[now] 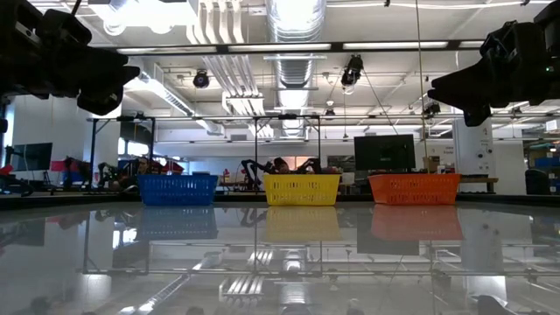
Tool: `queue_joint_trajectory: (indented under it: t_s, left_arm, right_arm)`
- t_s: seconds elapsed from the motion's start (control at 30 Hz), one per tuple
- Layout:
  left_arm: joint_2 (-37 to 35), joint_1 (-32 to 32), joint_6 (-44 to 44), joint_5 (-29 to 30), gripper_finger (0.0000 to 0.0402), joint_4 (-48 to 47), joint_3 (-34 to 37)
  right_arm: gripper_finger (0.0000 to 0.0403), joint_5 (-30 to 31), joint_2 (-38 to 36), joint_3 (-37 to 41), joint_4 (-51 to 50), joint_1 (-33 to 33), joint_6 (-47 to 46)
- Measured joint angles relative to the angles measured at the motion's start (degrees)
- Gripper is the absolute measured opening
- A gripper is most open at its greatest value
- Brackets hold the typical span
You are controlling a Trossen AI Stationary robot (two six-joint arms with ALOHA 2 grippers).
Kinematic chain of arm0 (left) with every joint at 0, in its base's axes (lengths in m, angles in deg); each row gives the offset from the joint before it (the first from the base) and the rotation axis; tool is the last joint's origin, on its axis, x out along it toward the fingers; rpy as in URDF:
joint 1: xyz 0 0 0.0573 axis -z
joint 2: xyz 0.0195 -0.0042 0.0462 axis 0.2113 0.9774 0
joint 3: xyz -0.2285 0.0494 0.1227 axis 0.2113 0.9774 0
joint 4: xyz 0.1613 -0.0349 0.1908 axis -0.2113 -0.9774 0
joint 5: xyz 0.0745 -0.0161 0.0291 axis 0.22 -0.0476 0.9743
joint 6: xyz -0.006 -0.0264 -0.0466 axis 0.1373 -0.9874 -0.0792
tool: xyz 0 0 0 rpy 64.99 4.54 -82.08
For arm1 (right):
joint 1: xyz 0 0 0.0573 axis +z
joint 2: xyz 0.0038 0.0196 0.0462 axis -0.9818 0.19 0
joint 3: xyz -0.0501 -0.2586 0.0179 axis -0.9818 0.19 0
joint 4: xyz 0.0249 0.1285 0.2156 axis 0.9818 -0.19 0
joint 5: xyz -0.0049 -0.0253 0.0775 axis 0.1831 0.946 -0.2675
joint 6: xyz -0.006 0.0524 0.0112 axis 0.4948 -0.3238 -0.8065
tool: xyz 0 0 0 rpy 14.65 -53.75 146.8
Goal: Sort Halloween decoration
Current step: Return to Home Position
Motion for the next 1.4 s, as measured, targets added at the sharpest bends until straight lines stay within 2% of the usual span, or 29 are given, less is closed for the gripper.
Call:
queue_joint_trajectory:
  t_s: [0.3,1.4]
  left_arm:
    - [0.0,0.0,0.0,0.0,0.0107,0.0,0.0]
    - [0.0,0.0,0.0,0.0,0.0107,0.0,0.0]
  right_arm:
    - [0.0121,0.0,0.0,0.0,0.0,0.0,0.0]
    - [0.0132,0.0,0.0,0.0,0.0,0.0,0.0]
